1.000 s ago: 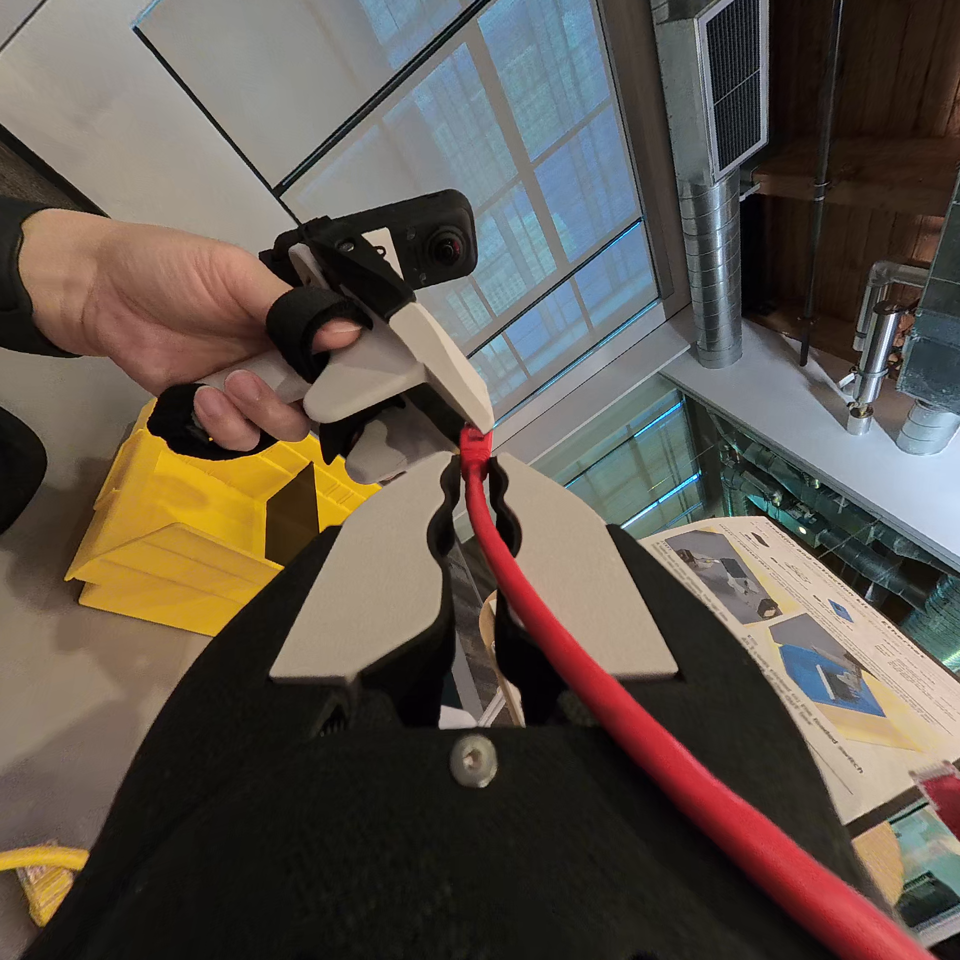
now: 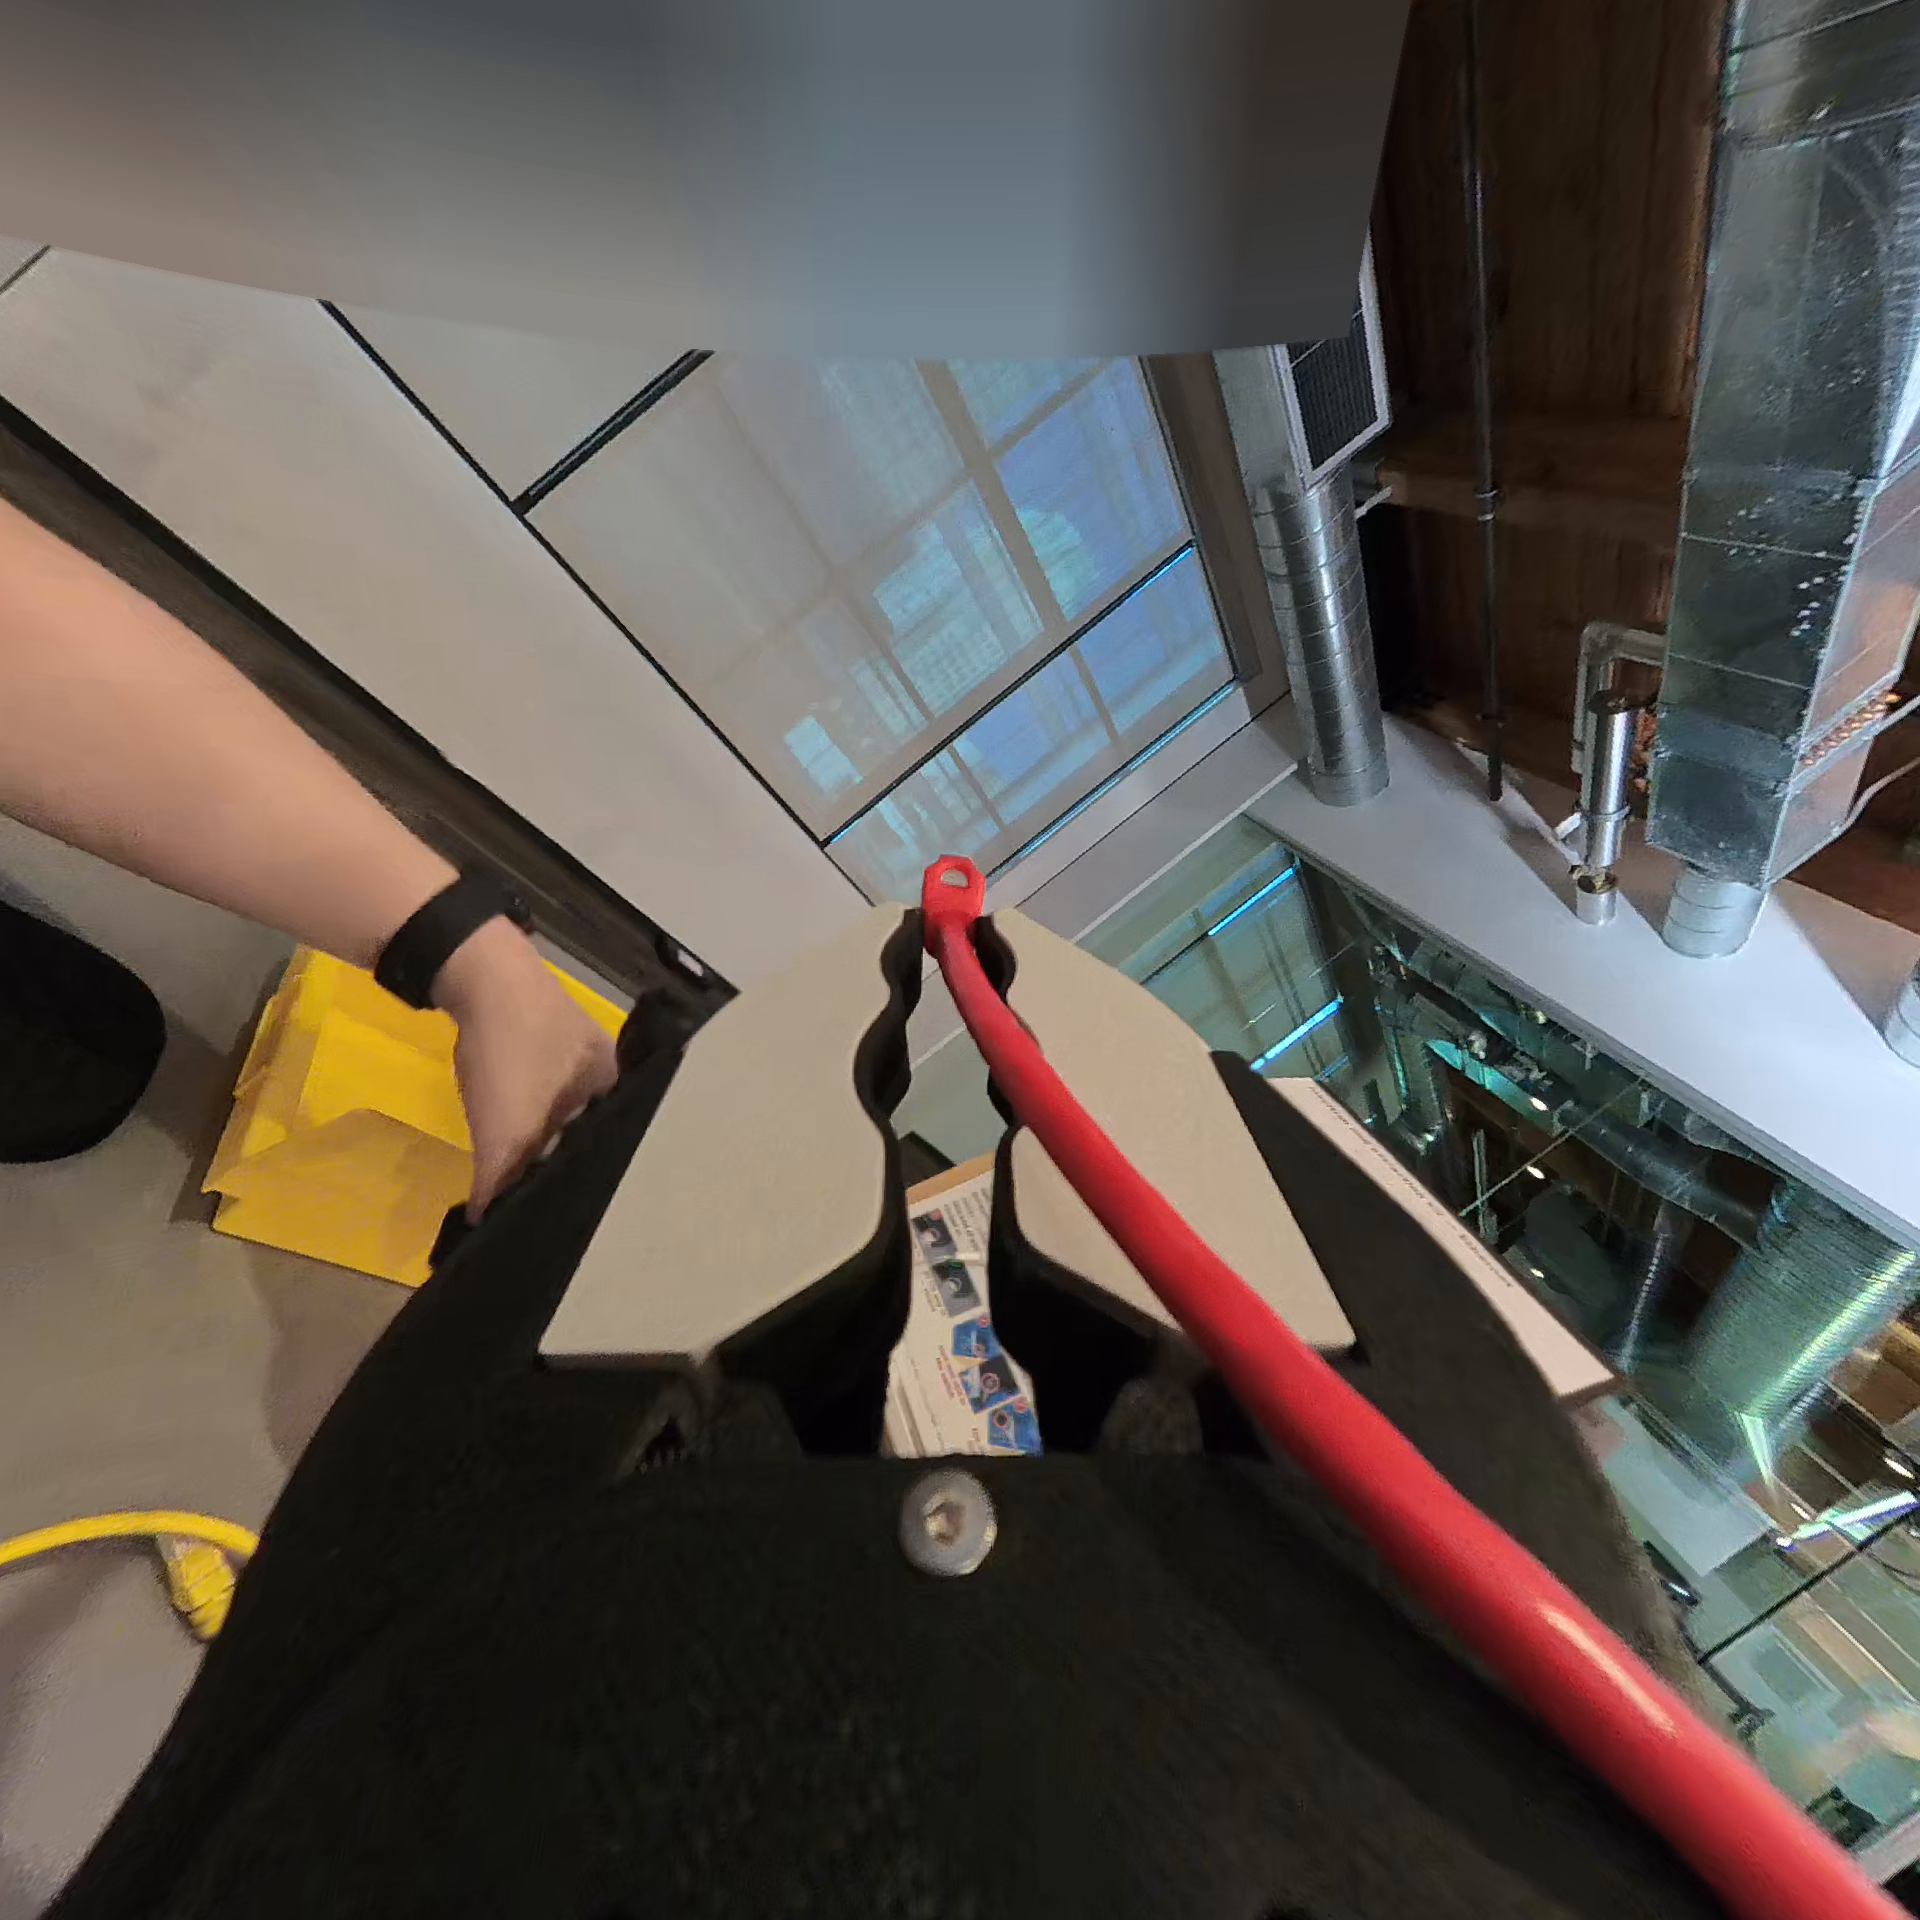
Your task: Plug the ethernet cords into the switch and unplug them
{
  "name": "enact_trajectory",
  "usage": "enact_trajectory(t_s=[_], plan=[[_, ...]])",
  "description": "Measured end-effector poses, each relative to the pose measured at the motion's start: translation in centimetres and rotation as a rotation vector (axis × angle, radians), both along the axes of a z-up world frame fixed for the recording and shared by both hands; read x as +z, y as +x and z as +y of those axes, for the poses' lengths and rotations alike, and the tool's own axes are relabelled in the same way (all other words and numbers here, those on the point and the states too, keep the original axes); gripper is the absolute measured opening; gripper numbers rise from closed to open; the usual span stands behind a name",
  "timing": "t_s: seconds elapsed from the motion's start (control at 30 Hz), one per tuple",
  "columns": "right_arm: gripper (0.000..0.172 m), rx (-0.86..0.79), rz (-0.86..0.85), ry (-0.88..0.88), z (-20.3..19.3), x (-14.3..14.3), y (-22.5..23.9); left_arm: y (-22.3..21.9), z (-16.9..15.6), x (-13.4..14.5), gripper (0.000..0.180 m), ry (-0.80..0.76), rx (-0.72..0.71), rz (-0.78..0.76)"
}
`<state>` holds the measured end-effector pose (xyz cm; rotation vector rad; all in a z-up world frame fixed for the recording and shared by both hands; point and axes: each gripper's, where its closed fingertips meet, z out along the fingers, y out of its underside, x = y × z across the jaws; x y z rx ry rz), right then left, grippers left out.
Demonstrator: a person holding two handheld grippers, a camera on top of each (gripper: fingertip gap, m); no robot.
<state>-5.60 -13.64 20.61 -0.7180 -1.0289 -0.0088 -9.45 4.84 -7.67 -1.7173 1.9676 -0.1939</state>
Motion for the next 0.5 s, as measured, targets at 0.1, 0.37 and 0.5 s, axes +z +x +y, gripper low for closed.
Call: enact_trajectory(t_s=[0.1,0.37,0.5], plan=[[0.01,-0.002,0.014,0.01,-0.5,0.3,0.8,1.2,0.6,-2.6,0.055,-0.005,0.008,0.101],[0.01,0.025,0.07,0.047,-1.6,1.3,2.4,1.3,3.0,-5.5,0.075,0.044,-0.03,0.253],[0.01,0.031,0.087,0.054,-1.9,1.5,2.9,1.5,2.7,-6.4,0.073,0.014,-0.022,0.317]])
